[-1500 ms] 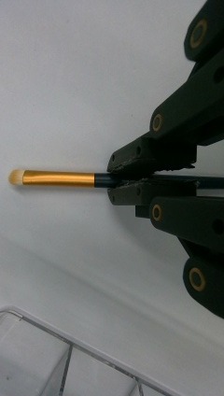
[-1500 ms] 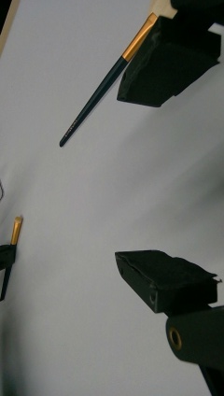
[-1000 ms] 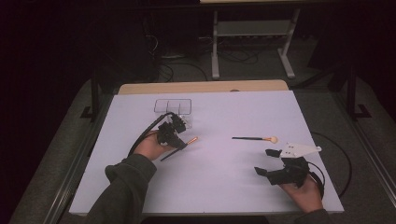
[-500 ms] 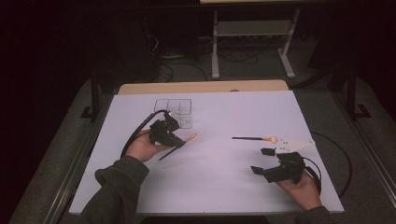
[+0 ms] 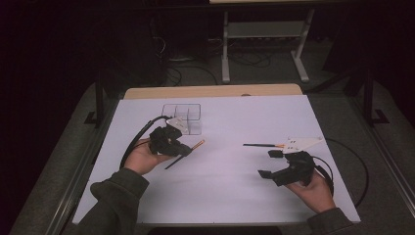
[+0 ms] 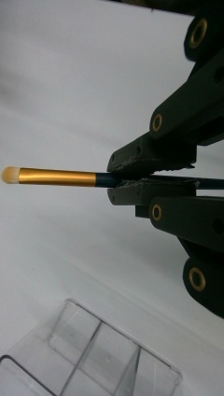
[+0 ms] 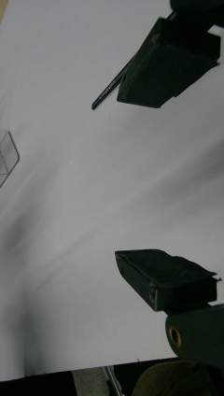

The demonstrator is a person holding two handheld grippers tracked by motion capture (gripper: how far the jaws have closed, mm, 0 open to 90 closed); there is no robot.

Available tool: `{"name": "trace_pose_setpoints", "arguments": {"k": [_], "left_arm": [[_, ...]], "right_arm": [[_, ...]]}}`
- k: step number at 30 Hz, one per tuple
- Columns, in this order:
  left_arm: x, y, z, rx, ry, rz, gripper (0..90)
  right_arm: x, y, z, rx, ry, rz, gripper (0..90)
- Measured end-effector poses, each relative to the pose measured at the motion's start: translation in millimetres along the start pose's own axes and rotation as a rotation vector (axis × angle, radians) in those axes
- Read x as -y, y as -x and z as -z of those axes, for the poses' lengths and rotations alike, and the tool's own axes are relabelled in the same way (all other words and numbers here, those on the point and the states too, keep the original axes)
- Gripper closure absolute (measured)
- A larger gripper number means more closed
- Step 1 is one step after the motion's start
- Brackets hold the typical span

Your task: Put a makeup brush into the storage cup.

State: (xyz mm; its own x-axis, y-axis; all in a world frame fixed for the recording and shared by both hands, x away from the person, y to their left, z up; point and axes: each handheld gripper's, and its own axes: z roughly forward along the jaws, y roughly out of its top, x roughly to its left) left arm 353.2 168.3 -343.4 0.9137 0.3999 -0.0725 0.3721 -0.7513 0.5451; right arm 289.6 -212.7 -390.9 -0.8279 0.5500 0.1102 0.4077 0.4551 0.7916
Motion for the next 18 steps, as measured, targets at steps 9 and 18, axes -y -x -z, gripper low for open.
{"name": "trace_pose_setpoints", "arguments": {"k": [9,18], "left_arm": [[5.2,12.6,10.6,0.022,0.068,-0.012,83.2],[8.8,24.0,13.5,0.039,0.108,-0.043,83.2]], "right_arm": [[-15.5,-5.0,-3.5,-0.035,-0.016,0.025,19.2],[-26.9,-9.0,-8.6,-0.055,-0.024,0.051,19.8]]}}
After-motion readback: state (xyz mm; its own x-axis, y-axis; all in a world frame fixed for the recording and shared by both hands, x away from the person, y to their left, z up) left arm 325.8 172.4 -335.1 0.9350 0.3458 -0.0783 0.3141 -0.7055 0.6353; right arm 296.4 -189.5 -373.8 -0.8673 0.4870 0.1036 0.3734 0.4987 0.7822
